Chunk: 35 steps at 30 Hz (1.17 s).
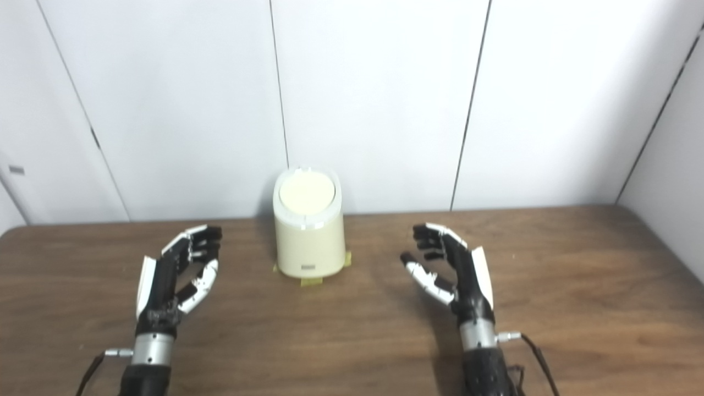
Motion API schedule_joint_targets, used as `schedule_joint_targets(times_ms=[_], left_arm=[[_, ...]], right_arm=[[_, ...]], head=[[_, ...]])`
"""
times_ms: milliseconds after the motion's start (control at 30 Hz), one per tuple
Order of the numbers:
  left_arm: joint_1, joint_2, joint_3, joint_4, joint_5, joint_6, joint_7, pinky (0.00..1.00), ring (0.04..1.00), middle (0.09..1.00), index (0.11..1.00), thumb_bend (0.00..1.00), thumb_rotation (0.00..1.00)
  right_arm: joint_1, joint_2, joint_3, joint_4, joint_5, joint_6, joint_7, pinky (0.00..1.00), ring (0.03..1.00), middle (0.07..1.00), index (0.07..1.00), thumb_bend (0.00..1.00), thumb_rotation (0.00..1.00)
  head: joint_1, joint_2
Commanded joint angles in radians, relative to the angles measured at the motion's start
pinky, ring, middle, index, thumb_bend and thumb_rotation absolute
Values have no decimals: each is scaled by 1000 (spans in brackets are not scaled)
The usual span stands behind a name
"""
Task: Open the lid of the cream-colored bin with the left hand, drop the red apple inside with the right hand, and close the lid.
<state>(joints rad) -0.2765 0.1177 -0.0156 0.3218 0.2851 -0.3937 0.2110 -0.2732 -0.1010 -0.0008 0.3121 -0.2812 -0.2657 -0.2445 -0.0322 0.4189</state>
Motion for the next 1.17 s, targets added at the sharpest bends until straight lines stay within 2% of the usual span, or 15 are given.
schedule_joint_targets(times_ms=[0,233,433,533,633,700,867,1000,1133], left_arm=[[47,-4,-17,69,33,-52,25,581,674,705,697,198,141],[33,-4,-35,117,43,-74,68,567,659,689,683,219,202],[26,-5,-50,151,46,-75,88,582,672,696,682,223,163],[26,-3,-54,156,80,-68,110,578,674,700,682,220,188],[26,-3,-58,163,90,-68,125,575,672,699,679,218,156],[28,-4,-59,162,95,-66,129,567,666,698,680,217,156],[26,2,-72,182,86,-75,144,559,662,694,678,221,105],[22,9,-81,197,90,-74,152,559,662,691,676,227,102],[16,14,-86,208,82,-75,155,563,662,693,669,238,119]], right_arm=[[14,-3,10,59,-19,-39,-14,599,668,688,680,289,281],[1,-15,21,106,-30,-51,-31,609,675,694,682,280,283],[-4,-14,23,140,-19,-58,-37,612,688,709,687,283,203],[-6,-15,24,155,-21,-64,-39,625,692,709,689,289,193],[-8,-19,29,168,-28,-70,-42,634,698,715,697,284,181],[-8,-20,30,174,-26,-78,-41,643,703,718,702,284,182],[-11,-16,29,207,-9,-116,-44,642,701,717,702,293,158],[-18,-14,33,228,-21,-137,-58,616,685,706,695,291,98],[-27,-13,38,245,-32,-138,-68,620,690,709,693,280,118]], head=[[0,-6],[12,-63],[28,-135],[32,-147],[41,-167],[41,-167],[60,-225],[60,-242],[55,-242]])
